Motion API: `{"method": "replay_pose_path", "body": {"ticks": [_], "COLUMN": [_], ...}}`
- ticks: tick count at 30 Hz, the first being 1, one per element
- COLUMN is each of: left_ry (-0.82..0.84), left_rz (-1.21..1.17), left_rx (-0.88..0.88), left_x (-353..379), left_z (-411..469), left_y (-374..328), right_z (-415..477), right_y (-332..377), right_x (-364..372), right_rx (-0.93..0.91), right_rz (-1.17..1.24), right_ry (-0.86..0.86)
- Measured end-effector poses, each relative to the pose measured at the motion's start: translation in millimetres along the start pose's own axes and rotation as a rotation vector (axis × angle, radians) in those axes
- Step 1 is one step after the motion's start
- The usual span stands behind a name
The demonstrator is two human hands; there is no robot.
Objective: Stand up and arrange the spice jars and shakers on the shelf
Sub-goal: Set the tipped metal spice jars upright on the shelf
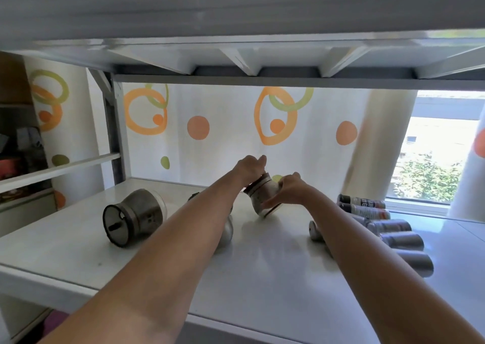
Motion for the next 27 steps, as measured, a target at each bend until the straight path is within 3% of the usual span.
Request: {"method": "replay_pose_path", "body": {"ticks": [11, 16, 24, 27], "left_ry": [-0.025, -0.016, 0.09, -0.009], "left_rz": [0.369, 0.525, 0.472, 0.315], "left_rx": [0.35, 0.434, 0.432, 0.413], "left_x": [22, 34, 21, -11], "left_z": [-39, -55, -59, -55], "left_y": [-8, -9, -12, -16], "right_z": [-41, -50, -47, -42], "right_y": [-17, -18, -17, -13], "right_x": [8, 19, 9, -16], "right_rx": [0.134, 0.122, 0.052, 0.056], "right_rz": [0.222, 0.183, 0.077, 0.006], "right_ry": [-0.129, -0.16, -0.08, -0.048]}}
Point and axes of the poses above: each hand's wrist, its own z-axis towards the middle knuckle, its own x-axis out of the palm, y = z × x, the point moved 1 cm from there along z, towards the middle knuckle, and after that the axes turned 11 degrees about -y, right-handed, at the moved point
